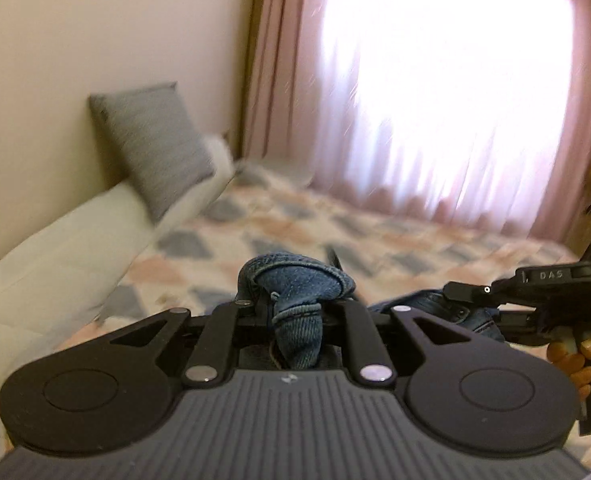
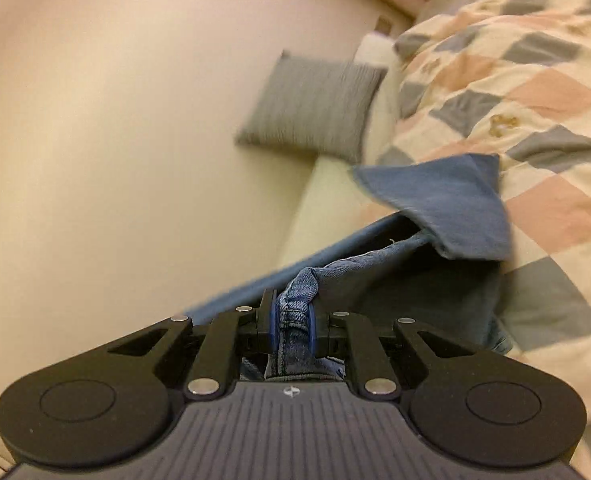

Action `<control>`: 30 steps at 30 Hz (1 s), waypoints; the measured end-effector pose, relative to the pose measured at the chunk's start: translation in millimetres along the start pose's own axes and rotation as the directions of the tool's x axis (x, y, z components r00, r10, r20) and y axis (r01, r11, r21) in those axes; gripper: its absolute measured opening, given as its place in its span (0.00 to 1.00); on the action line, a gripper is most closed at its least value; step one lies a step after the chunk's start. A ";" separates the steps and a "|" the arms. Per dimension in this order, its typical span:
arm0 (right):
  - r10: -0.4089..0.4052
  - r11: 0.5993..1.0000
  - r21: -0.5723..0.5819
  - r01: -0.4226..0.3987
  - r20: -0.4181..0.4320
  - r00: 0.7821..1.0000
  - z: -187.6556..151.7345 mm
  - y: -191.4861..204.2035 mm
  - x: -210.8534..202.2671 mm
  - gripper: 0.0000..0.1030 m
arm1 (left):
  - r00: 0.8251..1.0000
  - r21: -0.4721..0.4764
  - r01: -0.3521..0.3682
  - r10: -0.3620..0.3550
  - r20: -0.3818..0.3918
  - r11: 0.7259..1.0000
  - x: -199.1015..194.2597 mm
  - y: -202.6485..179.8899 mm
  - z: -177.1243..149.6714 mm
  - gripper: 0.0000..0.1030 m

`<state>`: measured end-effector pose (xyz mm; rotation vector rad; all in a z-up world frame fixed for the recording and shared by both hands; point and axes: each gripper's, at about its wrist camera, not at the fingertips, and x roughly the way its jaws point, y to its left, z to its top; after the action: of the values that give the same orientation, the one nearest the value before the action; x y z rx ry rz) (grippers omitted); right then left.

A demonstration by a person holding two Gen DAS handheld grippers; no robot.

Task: Fold clothes
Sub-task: 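Lift the jeans by both hems with both grippers and shake them out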

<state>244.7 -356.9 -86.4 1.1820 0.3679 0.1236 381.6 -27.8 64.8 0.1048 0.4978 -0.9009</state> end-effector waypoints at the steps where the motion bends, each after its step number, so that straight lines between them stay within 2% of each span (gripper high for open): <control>1: 0.003 1.000 0.005 -0.003 0.019 1.000 10.3 4.4 -12.8 0.14 | 1.000 -0.009 0.018 -0.018 0.018 1.000 -14.0 -11.4 0.5 0.12; 3: -0.002 1.000 0.012 0.001 0.064 0.998 15.8 9.3 -63.9 0.14 | 0.998 -0.050 0.061 -0.059 0.034 0.997 -42.5 -34.9 -11.4 0.12; 6: -0.046 0.997 0.072 0.038 0.102 0.994 19.3 6.5 -132.0 0.14 | 0.996 -0.142 0.094 -0.095 0.001 0.985 -77.1 -65.7 -52.1 0.12; 8: -0.092 0.989 0.121 0.079 0.106 0.990 7.9 -7.6 -176.2 0.14 | 0.993 -0.206 0.075 -0.092 -0.076 0.976 -88.9 -85.3 -92.4 0.12; 10: -0.184 0.970 0.173 0.171 0.060 0.981 -18.2 -34.5 -215.4 0.14 | 0.975 -0.273 0.043 -0.100 -0.198 0.961 -92.0 -106.4 -141.2 0.12; 12: -0.272 0.940 0.219 0.263 0.009 0.962 -44.3 -61.4 -254.7 0.14 | 0.934 -0.278 -0.014 -0.086 -0.348 0.961 -85.5 -132.0 -190.5 0.12; 14: -0.367 0.887 0.268 0.376 -0.084 0.926 -74.8 -98.6 -280.8 0.14 | 0.885 -0.228 -0.057 -0.057 -0.463 0.972 -75.1 -158.3 -237.0 0.12; 17: -0.470 0.782 0.331 0.527 -0.242 0.849 -123.2 -164.7 -300.7 0.14 | 0.801 -0.144 -0.089 -0.015 -0.599 0.986 -47.6 -192.6 -309.4 0.12; 18: -0.496 0.747 0.340 0.571 -0.288 0.819 -138.5 -187.2 -303.8 0.14 | 0.782 -0.114 -0.095 0.003 -0.624 0.989 -37.6 -201.9 -332.3 0.12; 19: -0.523 0.725 0.323 0.608 -0.314 0.792 -149.4 -204.7 -303.6 0.14 | 0.773 -0.062 -0.090 0.031 -0.634 0.994 -30.9 -211.1 -350.5 0.12; 20: -0.558 0.700 0.293 0.651 -0.344 0.755 -159.4 -221.7 -301.2 0.13 | 0.764 -0.010 -0.085 0.059 -0.643 0.996 -24.2 -220.3 -368.8 0.12; 21: -0.586 0.678 0.265 0.685 -0.367 0.722 -168.8 -237.2 -299.1 0.13 | 0.758 0.045 -0.077 0.088 -0.647 0.996 -20.4 -228.5 -384.2 0.12; 24: -0.636 0.652 0.207 0.729 -0.373 0.675 -186.5 -266.1 -289.5 0.13 | 0.754 0.216 -0.040 0.171 -0.634 0.975 -22.6 -247.7 -415.2 0.13; 25: -0.644 0.655 0.185 0.733 -0.371 0.669 -189.0 -270.3 -287.1 0.14 | 0.753 0.264 -0.020 0.188 -0.631 0.964 -24.8 -251.7 -419.9 0.14; 27: -0.657 0.670 0.133 0.731 -0.351 0.667 -193.6 -275.3 -285.6 0.23 | 0.753 0.353 0.024 0.216 -0.622 0.935 -29.6 -260.4 -427.3 0.15; 30: -0.667 0.684 0.101 0.722 -0.313 0.676 -205.3 -281.2 -280.7 0.36 | 0.772 0.471 0.111 0.222 -0.596 0.875 -39.6 -278.9 -428.6 0.16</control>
<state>-115.2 -363.2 -351.7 1.1640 1.0725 -0.4640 -13.1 -47.9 -262.1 0.9167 0.8882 -0.9020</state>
